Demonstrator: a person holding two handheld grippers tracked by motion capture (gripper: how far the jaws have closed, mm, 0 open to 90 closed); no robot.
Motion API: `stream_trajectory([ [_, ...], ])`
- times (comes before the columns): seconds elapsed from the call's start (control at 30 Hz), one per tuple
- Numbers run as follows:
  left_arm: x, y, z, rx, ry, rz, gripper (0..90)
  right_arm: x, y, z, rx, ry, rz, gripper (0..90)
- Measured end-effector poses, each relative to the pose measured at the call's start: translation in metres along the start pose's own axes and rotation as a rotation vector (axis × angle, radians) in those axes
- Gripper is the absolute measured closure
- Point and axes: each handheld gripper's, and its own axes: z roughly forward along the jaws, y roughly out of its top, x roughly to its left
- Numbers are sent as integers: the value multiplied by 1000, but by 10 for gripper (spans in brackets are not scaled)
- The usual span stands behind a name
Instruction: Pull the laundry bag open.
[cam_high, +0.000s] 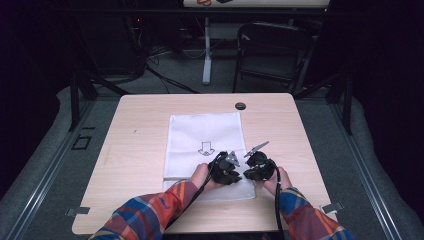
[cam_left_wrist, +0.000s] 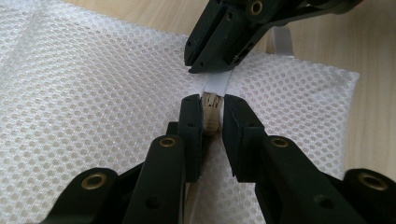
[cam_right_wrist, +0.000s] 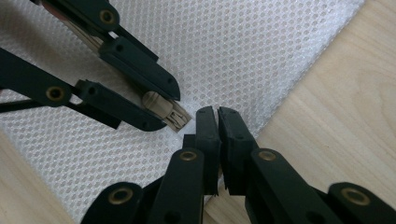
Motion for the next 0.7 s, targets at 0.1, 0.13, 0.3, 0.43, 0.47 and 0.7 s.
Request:
stream_trajectory([
  [0.1, 1, -1, 0, -1, -7, -14, 811, 0, -1, 0, -9, 6, 18, 873],
  [0.13, 1, -1, 0, -5, -12, -20, 813, -1, 0, 0, 3, 4, 10, 869],
  [0.3, 1, -3, 0, -20, -15, -28, 817, 2, 4, -9, -2, 9, 19, 900],
  [0.43, 2, -4, -1, -20, -18, -32, 817, -1, 1, -1, 54, 44, 26, 900],
  [0.47, 1, -4, -1, -21, -16, -32, 817, 0, 1, 0, 44, 48, 42, 900],
  [0.7, 1, -4, -2, -15, -18, -22, 819, 0, -1, -1, 43, 49, 14, 900],
])
